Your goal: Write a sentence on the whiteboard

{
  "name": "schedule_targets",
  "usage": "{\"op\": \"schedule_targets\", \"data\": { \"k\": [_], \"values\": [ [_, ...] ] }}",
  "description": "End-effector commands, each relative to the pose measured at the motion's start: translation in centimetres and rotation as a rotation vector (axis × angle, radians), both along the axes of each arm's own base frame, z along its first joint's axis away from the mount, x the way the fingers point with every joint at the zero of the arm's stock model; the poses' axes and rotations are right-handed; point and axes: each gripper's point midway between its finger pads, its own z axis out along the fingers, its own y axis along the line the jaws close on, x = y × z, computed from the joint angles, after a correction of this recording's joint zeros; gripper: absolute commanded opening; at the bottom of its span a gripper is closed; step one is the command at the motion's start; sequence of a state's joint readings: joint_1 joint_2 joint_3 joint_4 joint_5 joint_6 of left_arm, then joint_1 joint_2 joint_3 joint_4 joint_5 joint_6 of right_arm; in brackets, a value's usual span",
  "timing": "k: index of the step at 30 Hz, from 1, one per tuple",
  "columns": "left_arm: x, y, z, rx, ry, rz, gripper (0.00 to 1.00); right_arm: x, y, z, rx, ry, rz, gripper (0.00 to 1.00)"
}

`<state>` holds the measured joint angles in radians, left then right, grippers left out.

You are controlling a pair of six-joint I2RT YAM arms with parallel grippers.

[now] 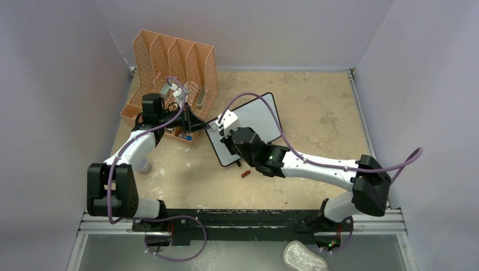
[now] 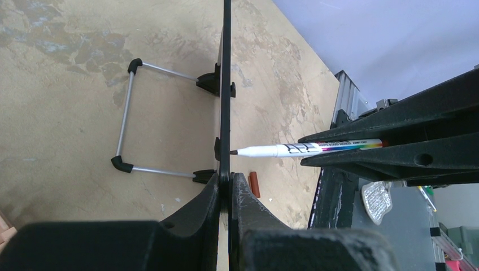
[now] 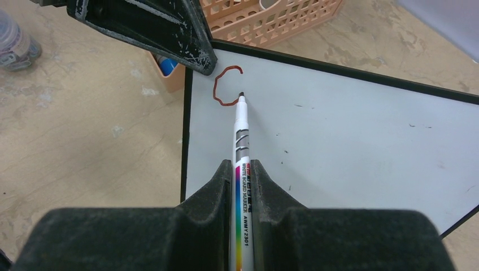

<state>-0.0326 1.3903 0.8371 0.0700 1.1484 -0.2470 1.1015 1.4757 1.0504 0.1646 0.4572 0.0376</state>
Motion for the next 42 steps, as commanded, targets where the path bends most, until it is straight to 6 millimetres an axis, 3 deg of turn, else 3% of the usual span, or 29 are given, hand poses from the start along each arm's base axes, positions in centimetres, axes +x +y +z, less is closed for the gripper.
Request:
{"op": "schedule_targets", "data": {
  "k": [1, 10, 42],
  "values": [
    [-0.5, -0.2, 0.5, -0.016, -0.012, -0.037, 0.00, 0.3, -0.5, 3.8, 0.096, -0.060, -0.019, 0.00],
    [-0.5, -0.2, 0.4, -0.014, -0.011, -0.034, 0.00, -0.4, -1.1, 3.8, 0.092, -0.045, -0.004, 0.00],
    [-0.5, -0.3, 0.3, -0.014, -0.008, -0.038, 0.00, 0.5, -0.4, 2.8, 0.080, -0.022, -0.034, 0.00]
  ]
}}
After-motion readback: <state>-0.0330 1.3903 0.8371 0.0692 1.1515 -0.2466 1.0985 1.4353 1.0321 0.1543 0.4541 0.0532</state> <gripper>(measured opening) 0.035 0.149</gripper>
